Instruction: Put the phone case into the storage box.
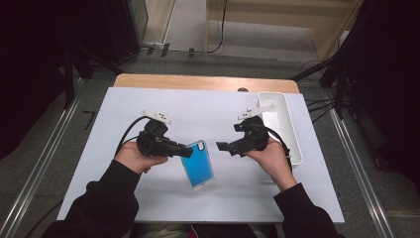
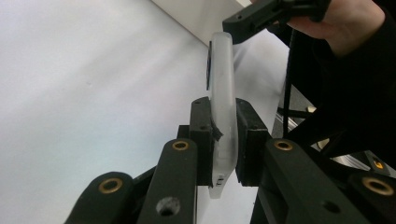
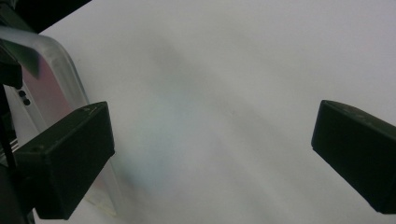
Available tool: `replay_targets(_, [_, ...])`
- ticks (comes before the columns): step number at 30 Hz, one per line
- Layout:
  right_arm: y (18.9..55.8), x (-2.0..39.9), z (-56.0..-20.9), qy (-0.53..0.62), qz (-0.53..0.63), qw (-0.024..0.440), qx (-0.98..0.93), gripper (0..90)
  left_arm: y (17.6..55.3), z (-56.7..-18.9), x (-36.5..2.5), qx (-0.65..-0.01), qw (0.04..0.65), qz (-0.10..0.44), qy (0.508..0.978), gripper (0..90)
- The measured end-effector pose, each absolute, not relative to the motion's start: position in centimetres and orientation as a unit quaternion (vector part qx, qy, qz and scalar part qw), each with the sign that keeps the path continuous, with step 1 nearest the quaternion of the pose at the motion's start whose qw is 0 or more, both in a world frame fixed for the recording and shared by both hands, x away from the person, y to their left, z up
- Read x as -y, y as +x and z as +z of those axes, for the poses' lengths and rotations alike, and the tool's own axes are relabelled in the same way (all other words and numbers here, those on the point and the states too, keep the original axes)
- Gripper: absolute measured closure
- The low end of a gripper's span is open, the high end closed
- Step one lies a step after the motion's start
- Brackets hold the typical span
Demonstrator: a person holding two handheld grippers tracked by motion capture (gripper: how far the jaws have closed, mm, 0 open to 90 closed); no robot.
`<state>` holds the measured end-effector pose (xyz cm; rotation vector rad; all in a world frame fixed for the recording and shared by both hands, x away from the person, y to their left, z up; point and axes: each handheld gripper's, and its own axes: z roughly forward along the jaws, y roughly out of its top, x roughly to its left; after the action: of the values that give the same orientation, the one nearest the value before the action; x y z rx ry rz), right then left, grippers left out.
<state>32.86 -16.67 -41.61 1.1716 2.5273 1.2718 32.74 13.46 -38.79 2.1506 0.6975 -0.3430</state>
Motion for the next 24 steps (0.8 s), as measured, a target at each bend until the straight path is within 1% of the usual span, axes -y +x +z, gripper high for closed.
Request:
replay_targets(14, [31.4, 16.4, -42.4, 0.393, 0.410, 0.056, -0.821, 0.0, 33.1, -38.0, -14.4, -0.305, 0.421, -0.116, 0.846, 79.4])
replay_targets(24, [30.3, 16.0, -42.9, 0.397, 0.413, 0.064, -0.817, 0.0, 33.3, -37.5, -14.9, -0.322, 0.419, -0.090, 0.844, 79.4])
